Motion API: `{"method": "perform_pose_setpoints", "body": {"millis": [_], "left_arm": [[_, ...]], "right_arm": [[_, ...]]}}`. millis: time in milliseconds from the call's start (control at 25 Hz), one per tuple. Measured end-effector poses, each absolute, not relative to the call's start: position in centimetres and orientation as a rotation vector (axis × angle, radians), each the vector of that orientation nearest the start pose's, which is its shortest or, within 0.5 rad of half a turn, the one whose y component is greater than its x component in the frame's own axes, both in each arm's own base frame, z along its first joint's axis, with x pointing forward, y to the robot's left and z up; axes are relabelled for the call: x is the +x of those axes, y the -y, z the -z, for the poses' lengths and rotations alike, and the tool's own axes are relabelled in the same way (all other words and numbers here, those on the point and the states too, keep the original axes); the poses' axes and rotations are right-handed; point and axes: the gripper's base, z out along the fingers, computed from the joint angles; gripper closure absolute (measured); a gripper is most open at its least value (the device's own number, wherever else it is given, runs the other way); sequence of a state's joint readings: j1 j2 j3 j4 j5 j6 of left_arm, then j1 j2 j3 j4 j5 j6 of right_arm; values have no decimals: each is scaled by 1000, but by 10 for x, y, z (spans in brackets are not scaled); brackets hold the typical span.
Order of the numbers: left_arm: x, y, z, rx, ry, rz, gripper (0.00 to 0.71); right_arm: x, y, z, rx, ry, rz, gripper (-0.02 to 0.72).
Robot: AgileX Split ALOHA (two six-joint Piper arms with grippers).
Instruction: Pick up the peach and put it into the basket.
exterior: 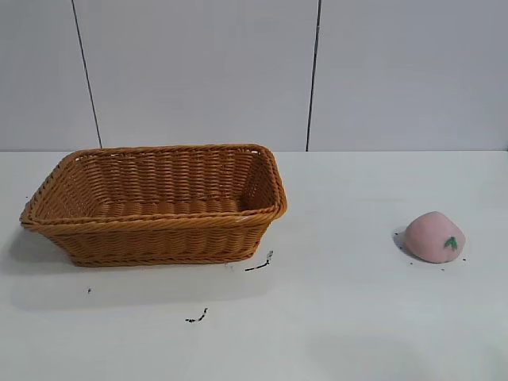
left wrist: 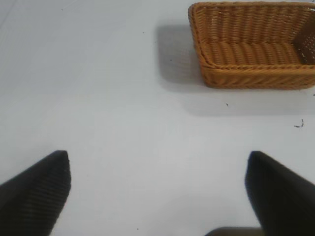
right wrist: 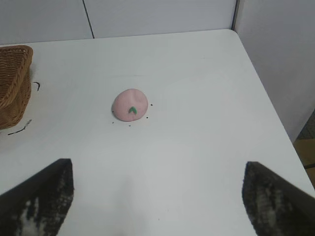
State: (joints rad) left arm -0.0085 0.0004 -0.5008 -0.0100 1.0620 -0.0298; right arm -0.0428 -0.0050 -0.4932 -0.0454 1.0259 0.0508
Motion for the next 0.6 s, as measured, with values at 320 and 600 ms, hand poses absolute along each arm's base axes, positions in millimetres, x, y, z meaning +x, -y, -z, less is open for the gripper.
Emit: {"method": "perform_pose_setpoints", "body": {"millis": [320,600], "left_arm": [[-5,1,-277,-21,-2045,36,17],[-5,1,-277,-21,-2045,36,17]], "right_arm": [[-4,3,-278,95,-2009,49,59],[22,7,-280,95,-2155,83,59]]}}
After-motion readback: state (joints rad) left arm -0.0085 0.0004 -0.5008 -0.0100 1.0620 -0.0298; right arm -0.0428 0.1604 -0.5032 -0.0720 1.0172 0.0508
